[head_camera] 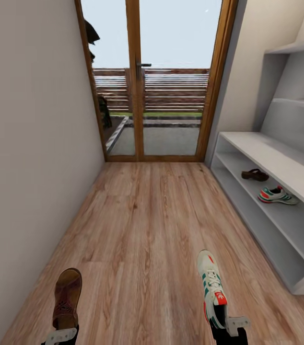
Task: Pick up the two gym shoes and the two sandals from the corridor floor and place them onto the hallstand (shoe rack) in the corridor, making sure they are on the rack and not on the floor. Arrange them so the two gym shoes are next to each other and the two sandals are next to each other.
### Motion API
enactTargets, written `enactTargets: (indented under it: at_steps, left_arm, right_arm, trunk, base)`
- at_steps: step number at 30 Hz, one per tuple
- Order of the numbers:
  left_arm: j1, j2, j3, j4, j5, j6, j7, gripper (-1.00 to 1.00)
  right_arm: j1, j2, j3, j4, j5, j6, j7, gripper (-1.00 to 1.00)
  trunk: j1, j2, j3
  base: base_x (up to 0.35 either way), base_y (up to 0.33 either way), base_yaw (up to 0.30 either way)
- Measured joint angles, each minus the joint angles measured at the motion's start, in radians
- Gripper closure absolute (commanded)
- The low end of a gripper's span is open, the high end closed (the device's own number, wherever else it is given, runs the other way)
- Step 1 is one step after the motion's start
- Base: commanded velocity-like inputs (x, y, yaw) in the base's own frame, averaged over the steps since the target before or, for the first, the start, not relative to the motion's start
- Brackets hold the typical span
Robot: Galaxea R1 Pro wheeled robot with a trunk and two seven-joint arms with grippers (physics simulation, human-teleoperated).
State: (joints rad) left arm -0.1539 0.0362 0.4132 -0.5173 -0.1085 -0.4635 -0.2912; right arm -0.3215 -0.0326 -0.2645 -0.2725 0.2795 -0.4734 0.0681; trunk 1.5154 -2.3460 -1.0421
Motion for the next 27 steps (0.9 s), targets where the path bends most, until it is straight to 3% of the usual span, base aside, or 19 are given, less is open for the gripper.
enactTargets:
  at_steps: [27]
  left_arm:
    - [0.0,0.0,-0.001,0.0,-0.001,0.0,-0.001,1.0]
  right_arm:
    - [0.0,0.0,0.0,-0.001,0.0,0.0,0.0,1.0]
  trunk:
    - [0.0,0.0,0.0]
  base:
    - [0.34,0.0,0.0]
